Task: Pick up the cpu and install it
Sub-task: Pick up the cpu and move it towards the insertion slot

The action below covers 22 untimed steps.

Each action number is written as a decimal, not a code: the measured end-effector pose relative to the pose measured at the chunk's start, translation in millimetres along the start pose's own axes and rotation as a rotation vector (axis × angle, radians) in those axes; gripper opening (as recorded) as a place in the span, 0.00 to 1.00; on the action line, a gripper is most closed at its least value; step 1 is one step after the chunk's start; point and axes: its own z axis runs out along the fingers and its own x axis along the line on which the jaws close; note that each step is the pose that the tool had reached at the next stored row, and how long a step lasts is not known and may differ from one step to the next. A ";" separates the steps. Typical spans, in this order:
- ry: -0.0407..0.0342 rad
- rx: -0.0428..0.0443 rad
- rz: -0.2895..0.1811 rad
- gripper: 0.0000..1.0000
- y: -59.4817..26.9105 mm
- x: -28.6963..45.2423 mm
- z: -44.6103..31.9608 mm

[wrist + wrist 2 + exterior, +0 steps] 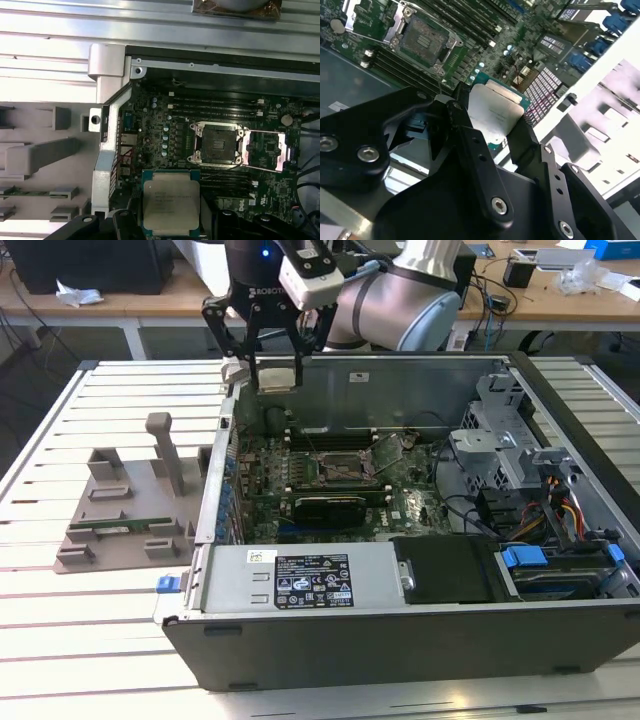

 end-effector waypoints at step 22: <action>0.0002 0.0029 0.000 0.55 5.8 -37.0 19.0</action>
